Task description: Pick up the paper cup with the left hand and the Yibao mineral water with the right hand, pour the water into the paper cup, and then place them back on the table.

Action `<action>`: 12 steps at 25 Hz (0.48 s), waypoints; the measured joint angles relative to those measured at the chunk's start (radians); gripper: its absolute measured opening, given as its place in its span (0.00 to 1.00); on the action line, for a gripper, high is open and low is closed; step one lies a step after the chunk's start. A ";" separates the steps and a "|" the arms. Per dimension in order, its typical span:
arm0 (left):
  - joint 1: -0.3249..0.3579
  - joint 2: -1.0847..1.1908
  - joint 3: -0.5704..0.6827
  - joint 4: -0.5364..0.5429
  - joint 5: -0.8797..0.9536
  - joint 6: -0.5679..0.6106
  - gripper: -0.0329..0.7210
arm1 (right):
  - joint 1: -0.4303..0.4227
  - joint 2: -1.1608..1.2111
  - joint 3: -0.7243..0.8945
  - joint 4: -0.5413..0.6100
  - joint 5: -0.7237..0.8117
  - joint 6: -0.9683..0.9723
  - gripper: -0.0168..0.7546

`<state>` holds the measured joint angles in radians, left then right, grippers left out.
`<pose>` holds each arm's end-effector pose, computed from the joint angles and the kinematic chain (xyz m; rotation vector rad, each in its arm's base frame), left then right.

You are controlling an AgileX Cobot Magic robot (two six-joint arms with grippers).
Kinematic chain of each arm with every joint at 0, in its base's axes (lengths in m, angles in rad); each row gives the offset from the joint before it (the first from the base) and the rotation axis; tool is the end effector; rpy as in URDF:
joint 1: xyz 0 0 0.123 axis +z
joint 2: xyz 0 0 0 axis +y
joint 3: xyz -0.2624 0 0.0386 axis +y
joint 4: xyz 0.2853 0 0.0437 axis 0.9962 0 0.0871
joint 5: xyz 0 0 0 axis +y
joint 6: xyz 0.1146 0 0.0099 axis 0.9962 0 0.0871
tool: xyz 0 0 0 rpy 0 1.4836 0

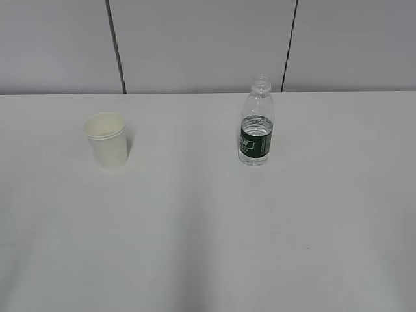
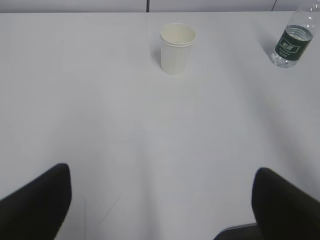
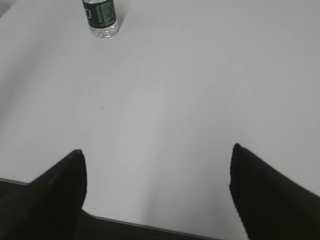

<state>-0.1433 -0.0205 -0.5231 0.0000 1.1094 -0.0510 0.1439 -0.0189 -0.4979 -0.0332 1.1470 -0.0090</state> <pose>0.0599 -0.0086 0.2881 0.0946 2.0494 -0.1209 0.0616 0.0054 0.2761 -0.1578 2.1077 0.0404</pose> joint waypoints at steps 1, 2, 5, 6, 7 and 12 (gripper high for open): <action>0.000 0.000 0.000 0.000 0.000 0.000 0.93 | 0.000 0.000 0.000 0.000 0.000 0.000 0.89; 0.000 0.000 0.000 0.000 0.000 0.000 0.92 | 0.000 0.000 0.000 0.000 0.000 0.000 0.89; 0.000 0.000 0.000 0.000 0.000 0.000 0.88 | 0.000 0.000 0.000 0.000 0.000 0.000 0.89; 0.000 0.000 0.000 0.000 0.000 0.000 0.85 | 0.000 0.000 0.000 0.000 0.000 0.000 0.88; 0.000 0.000 0.000 0.000 0.000 0.000 0.83 | 0.000 0.000 0.000 0.000 0.000 0.000 0.87; 0.000 0.000 0.000 0.000 0.000 0.000 0.72 | 0.000 0.000 0.000 0.000 0.000 0.000 0.75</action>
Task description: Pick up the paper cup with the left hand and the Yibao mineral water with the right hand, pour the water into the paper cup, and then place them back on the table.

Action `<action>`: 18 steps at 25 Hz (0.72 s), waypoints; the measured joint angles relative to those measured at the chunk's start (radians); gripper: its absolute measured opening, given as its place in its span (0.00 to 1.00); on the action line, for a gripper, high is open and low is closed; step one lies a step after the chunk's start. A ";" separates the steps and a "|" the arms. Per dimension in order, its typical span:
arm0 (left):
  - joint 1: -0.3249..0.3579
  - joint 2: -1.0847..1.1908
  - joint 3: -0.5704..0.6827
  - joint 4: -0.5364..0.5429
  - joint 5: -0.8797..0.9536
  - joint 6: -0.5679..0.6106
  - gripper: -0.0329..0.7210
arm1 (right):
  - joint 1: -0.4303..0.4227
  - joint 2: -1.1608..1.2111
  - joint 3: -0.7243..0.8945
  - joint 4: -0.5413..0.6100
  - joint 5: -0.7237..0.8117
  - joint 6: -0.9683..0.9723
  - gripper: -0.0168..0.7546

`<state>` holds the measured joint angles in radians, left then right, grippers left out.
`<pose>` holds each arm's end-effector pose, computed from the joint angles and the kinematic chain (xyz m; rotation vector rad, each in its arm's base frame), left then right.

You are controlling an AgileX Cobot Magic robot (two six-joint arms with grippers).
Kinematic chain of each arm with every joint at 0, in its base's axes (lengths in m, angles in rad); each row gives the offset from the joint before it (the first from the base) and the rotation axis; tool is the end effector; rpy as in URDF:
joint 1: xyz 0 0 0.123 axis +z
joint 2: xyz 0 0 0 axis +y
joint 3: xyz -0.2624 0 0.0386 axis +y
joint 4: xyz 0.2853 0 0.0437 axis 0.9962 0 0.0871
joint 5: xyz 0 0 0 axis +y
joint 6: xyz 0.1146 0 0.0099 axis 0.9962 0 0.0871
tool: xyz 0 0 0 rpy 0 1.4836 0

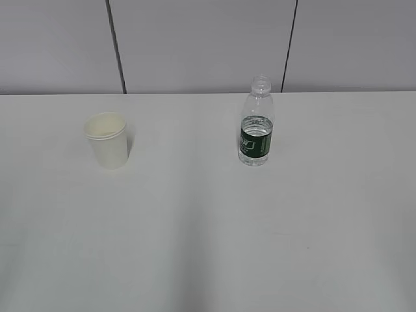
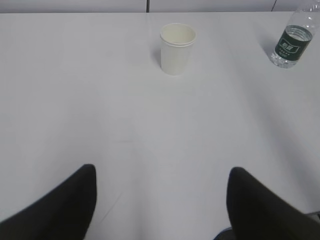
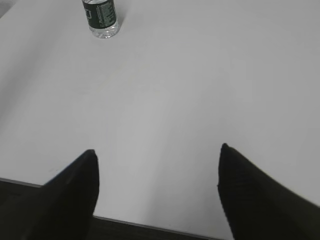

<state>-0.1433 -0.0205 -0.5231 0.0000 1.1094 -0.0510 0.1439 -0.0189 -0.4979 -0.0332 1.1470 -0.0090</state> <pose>0.0599 -0.0086 0.2881 0.0946 2.0494 -0.1209 0.0616 0.0054 0.2761 -0.1578 2.1077 0.0404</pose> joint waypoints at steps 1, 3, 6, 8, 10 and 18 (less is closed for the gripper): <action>0.000 0.000 0.000 0.000 0.000 0.000 0.70 | 0.000 0.000 0.000 0.000 0.000 0.000 0.73; 0.000 0.000 0.000 0.000 0.000 0.000 0.68 | 0.000 0.000 0.000 0.000 0.000 0.000 0.70; 0.000 0.000 0.000 0.000 0.000 0.000 0.67 | 0.000 0.000 0.000 0.000 0.000 0.000 0.68; 0.000 0.000 0.000 0.000 0.000 0.000 0.66 | 0.000 0.000 0.000 0.000 -0.001 0.000 0.68; 0.000 0.000 0.000 0.000 0.000 0.000 0.66 | 0.000 0.000 0.000 0.000 -0.001 0.000 0.68; 0.022 0.000 0.000 0.000 -0.001 0.000 0.66 | 0.000 0.000 0.000 0.000 -0.001 0.000 0.68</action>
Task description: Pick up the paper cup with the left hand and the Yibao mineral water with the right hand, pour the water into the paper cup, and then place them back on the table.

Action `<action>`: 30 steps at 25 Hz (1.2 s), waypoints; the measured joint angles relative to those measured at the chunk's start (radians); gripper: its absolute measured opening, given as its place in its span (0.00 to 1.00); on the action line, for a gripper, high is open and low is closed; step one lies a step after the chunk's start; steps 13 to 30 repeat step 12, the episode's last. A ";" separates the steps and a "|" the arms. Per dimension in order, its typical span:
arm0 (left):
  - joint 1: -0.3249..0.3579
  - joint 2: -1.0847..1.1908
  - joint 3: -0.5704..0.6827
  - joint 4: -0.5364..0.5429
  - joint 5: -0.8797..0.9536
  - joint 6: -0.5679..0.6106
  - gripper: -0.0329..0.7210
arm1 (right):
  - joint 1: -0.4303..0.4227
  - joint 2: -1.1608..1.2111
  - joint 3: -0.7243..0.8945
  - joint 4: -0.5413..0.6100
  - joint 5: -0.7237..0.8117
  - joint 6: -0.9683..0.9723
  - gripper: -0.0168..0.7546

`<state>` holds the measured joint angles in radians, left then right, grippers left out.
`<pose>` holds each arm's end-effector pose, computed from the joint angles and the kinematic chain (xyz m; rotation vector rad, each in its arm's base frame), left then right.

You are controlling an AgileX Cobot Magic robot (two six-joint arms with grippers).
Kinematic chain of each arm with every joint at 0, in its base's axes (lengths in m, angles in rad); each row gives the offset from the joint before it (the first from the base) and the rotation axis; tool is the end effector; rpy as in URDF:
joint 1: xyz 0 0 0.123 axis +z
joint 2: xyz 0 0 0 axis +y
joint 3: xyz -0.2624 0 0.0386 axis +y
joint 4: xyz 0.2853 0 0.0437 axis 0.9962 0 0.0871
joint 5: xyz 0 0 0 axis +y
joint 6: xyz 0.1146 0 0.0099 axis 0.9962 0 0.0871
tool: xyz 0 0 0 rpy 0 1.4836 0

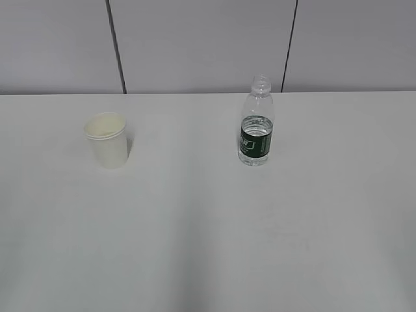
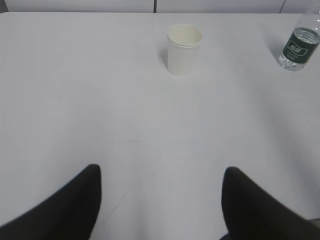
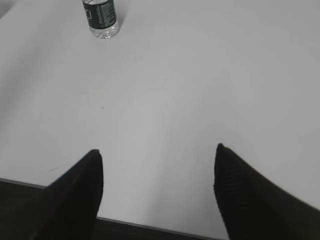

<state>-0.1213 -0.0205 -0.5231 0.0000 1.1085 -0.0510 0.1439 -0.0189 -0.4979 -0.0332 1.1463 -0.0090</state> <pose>0.0601 -0.0073 0.2882 0.0721 2.0489 -0.1073 0.0617 0.0054 0.2762 -0.1578 2.1070 0.0404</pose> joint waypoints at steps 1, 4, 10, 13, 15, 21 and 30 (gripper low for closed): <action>0.009 0.000 0.000 0.000 0.000 0.000 0.66 | 0.000 0.000 0.000 0.000 0.000 0.000 0.68; 0.020 0.000 0.000 0.000 0.000 0.000 0.64 | 0.000 0.000 0.000 0.000 0.000 0.000 0.68; 0.021 0.000 0.000 0.000 0.000 0.000 0.61 | 0.000 0.000 0.000 0.000 -0.002 0.000 0.68; 0.021 0.000 0.000 0.000 0.000 0.000 0.60 | 0.000 0.000 0.000 0.000 -0.002 0.000 0.68; 0.021 0.000 0.000 0.000 0.000 0.000 0.60 | 0.000 0.000 0.000 0.000 -0.002 0.000 0.68; 0.021 0.000 0.000 0.000 0.000 0.000 0.60 | 0.000 0.000 0.000 0.000 -0.002 0.000 0.68; 0.021 0.000 0.000 0.000 0.000 0.000 0.60 | 0.000 0.000 0.000 0.000 -0.002 0.000 0.68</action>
